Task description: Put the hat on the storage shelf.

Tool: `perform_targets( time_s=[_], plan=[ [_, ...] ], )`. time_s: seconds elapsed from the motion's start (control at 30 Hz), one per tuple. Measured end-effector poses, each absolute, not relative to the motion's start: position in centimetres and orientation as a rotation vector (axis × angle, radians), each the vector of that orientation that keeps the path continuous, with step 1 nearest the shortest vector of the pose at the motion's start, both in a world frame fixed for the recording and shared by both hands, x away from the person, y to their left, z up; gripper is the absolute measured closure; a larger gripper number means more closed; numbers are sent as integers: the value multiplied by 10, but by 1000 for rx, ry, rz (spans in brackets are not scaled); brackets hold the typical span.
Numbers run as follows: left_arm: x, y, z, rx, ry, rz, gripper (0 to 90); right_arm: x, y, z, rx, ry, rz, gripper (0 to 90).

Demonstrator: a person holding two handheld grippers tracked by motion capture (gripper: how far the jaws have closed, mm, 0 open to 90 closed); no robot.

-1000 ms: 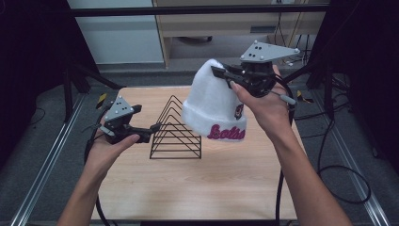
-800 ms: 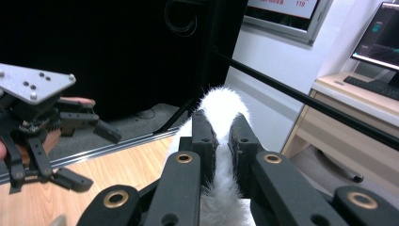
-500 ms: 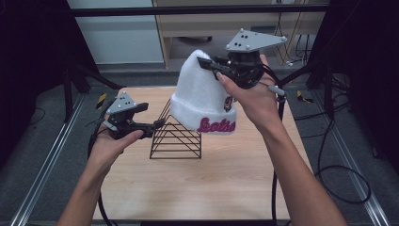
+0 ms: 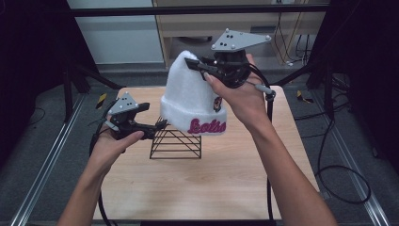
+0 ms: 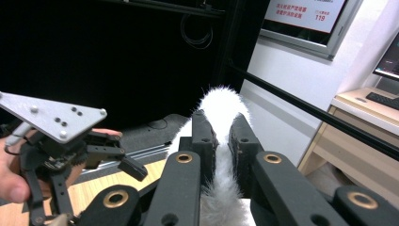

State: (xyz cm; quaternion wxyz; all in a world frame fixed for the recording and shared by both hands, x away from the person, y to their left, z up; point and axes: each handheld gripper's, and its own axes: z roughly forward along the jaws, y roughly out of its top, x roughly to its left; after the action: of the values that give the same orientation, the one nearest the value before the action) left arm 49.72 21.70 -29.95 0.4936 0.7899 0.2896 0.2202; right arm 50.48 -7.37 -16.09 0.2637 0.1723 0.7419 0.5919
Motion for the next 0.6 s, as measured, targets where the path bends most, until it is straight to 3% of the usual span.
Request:
perform_targets(
  time_s=[0.2, 0.5, 0.6],
  plan=[
    [502, 216, -299, 1921, 701, 516, 122, 505, -68, -159, 456, 2009, 1608, 840],
    [522, 211, -301, 1924, 683, 383, 148, 504, -55, -158, 427, 2028, 1618, 840],
    [523, 209, -301, 1926, 668, 365, 297, 504, -53, -159, 422, 2034, 1617, 839]
  ],
)
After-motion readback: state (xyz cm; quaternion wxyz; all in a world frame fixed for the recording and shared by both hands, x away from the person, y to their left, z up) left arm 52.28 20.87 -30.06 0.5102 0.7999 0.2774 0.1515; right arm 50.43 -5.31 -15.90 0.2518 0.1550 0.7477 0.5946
